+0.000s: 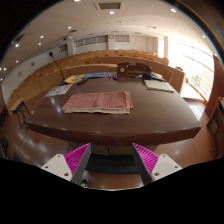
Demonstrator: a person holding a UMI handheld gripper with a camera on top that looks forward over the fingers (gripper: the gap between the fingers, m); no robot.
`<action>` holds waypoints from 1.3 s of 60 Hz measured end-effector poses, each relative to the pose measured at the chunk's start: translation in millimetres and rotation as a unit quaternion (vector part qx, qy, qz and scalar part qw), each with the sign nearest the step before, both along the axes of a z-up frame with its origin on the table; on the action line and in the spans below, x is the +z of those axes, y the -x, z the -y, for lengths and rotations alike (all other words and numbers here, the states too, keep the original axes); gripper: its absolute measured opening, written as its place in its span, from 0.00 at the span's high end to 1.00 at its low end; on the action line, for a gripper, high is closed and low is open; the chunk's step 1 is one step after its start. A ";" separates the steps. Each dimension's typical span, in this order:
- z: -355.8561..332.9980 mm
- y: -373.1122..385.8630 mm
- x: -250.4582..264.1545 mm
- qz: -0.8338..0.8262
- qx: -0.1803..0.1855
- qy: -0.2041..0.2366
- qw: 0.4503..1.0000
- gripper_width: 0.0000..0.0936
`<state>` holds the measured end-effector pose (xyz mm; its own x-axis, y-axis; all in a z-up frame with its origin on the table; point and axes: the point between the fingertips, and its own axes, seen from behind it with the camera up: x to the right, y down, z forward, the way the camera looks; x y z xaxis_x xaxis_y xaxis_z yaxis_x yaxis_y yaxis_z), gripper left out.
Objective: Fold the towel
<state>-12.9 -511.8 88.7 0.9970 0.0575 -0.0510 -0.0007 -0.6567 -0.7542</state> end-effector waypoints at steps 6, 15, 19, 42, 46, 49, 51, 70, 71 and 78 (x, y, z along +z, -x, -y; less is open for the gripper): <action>-25.5 69.4 -1.8 -0.003 0.047 -0.007 0.999 0.09; -89.3 167.7 -3.2 -0.004 0.083 -0.030 0.996 0.09; -124.0 206.3 -9.6 -0.003 0.088 -0.033 0.996 0.08; -296.8 287.3 -79.8 0.051 0.025 -0.017 0.998 0.09; -315.6 281.6 -93.0 0.069 0.012 -0.009 0.997 0.10; -325.4 282.5 -93.3 0.066 0.008 -0.016 0.998 0.16; -329.9 278.8 -94.3 0.073 0.003 -0.016 0.997 0.26; -340.8 267.3 -90.6 0.160 0.012 -0.032 0.986 0.95; -340.8 268.0 -90.6 0.159 0.013 -0.032 0.987 0.96; -328.6 294.2 -83.5 0.091 0.030 -0.021 0.995 0.97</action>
<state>-307.1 -183.2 5.2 0.9843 0.1146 0.1344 0.1765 -0.6199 -0.7646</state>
